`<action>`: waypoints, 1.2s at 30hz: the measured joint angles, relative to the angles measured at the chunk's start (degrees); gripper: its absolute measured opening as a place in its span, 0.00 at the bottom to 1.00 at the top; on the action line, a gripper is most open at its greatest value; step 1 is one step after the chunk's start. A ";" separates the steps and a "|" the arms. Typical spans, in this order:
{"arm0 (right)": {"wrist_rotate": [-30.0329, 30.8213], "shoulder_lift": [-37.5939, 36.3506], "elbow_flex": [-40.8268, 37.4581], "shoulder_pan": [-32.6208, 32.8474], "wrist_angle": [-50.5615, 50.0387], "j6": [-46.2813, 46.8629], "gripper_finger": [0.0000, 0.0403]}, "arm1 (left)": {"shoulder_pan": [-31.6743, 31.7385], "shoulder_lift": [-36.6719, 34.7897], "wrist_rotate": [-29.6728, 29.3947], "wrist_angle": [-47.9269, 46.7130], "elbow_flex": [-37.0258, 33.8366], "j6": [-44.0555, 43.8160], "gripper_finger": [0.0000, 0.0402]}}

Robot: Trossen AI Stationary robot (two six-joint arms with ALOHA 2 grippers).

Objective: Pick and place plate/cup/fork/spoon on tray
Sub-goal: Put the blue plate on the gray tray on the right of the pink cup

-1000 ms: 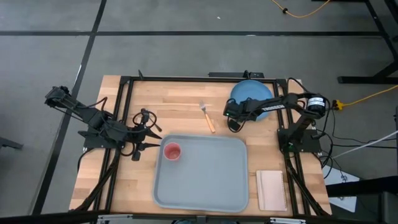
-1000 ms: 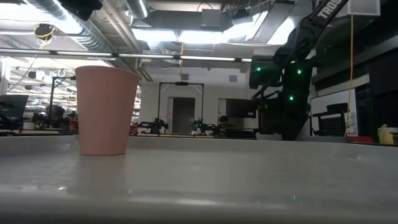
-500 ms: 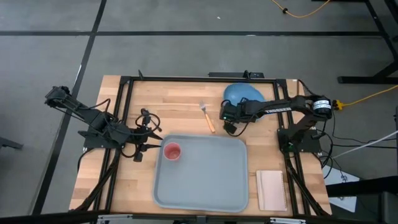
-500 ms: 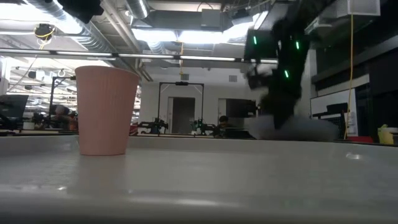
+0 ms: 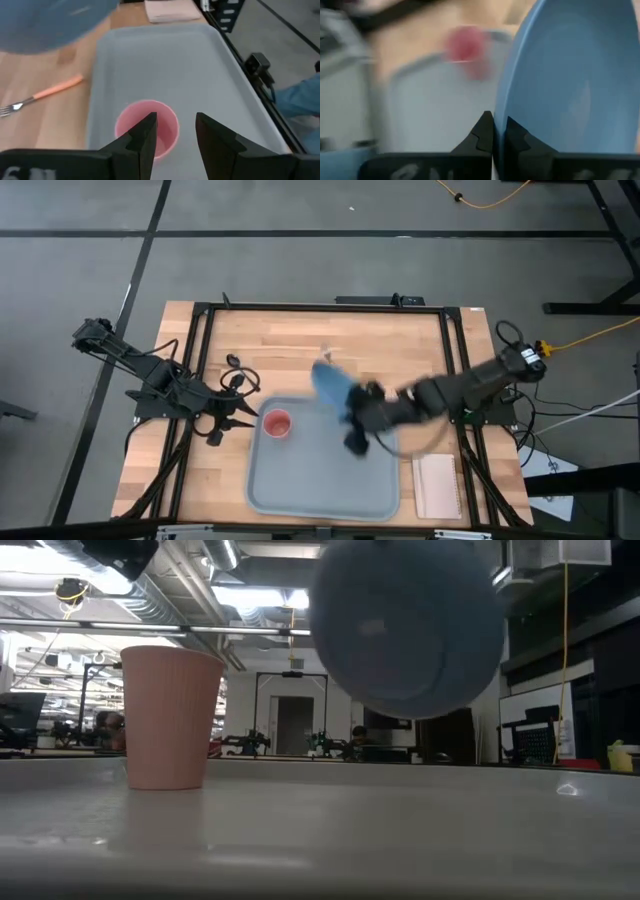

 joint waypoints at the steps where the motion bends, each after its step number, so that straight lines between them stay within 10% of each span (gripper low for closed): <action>1: 0.06 0.31 -0.05 2.78 2.93 1.50 0.02 | -0.03 0.00 0.14 -0.49 0.00 0.00 0.32; 8: 7.95 5.17 -0.39 19.24 24.98 1.45 0.02 | -0.25 0.00 0.16 -1.74 -1.19 -0.05 0.32; 23: 8.81 19.75 -0.46 23.09 18.49 -30.13 0.02 | -0.25 0.00 0.12 -1.56 -6.18 -5.60 0.32; 36: 7.62 23.69 -0.48 23.09 4.13 -31.04 0.02 | -0.25 -0.02 -0.30 -1.21 -6.32 -5.67 0.32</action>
